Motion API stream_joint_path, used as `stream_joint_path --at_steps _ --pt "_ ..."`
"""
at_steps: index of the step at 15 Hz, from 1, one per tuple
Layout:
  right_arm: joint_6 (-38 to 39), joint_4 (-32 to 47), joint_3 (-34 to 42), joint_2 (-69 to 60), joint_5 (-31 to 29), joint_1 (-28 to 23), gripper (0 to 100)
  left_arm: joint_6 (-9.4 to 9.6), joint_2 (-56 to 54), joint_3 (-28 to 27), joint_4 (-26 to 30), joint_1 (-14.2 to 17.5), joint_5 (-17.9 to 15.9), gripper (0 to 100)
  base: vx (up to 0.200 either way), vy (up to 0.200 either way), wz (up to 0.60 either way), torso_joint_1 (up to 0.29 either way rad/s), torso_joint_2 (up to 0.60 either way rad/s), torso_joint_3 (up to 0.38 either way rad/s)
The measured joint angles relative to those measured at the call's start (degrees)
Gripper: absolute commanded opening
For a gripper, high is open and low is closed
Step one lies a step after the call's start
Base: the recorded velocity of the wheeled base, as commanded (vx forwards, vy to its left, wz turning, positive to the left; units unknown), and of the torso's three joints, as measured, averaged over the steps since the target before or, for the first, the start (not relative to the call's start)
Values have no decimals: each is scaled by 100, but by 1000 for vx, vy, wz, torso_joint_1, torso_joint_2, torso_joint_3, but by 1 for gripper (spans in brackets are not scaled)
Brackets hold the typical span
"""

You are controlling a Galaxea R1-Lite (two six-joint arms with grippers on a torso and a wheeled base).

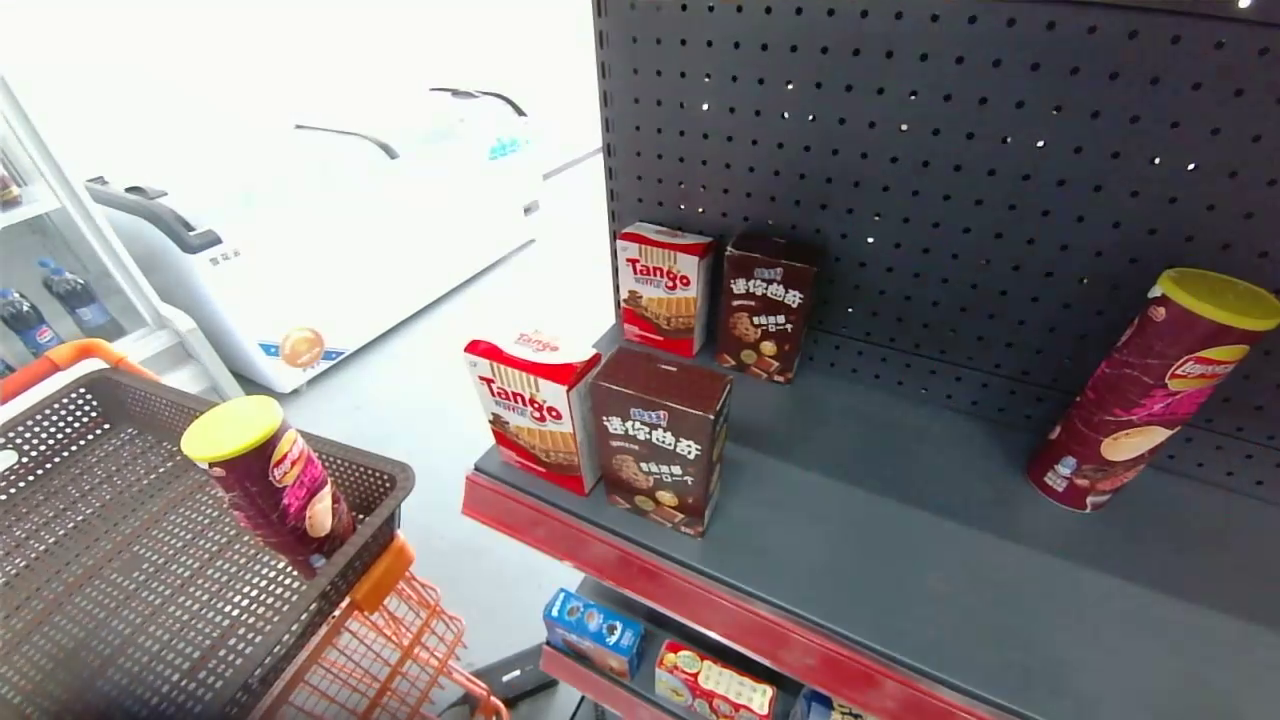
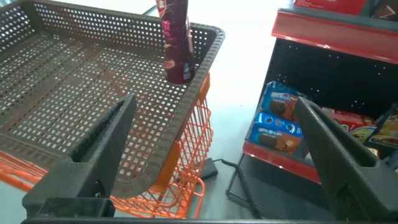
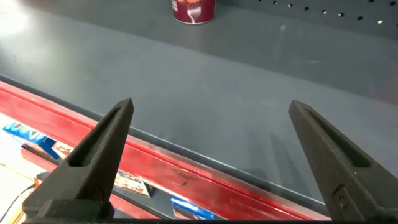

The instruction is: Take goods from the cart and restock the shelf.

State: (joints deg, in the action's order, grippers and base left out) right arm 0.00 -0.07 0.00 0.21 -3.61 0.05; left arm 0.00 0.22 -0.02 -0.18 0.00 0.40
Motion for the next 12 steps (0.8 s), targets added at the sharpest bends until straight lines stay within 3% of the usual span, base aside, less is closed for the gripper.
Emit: stream_joint_path --at_steps 8,10,12 --pt "2 0 0 0 0 2 100 27 0 -11 0 2 6 100 0 0 0 0 0 0" --pt "2 0 0 0 0 -2 100 161 46 -383 119 10 24 100 0 0 0 0 0 0" --pt "0 0 0 0 0 2 100 271 446 -1000 453 52 266 100 0 0 0 0 0 0"
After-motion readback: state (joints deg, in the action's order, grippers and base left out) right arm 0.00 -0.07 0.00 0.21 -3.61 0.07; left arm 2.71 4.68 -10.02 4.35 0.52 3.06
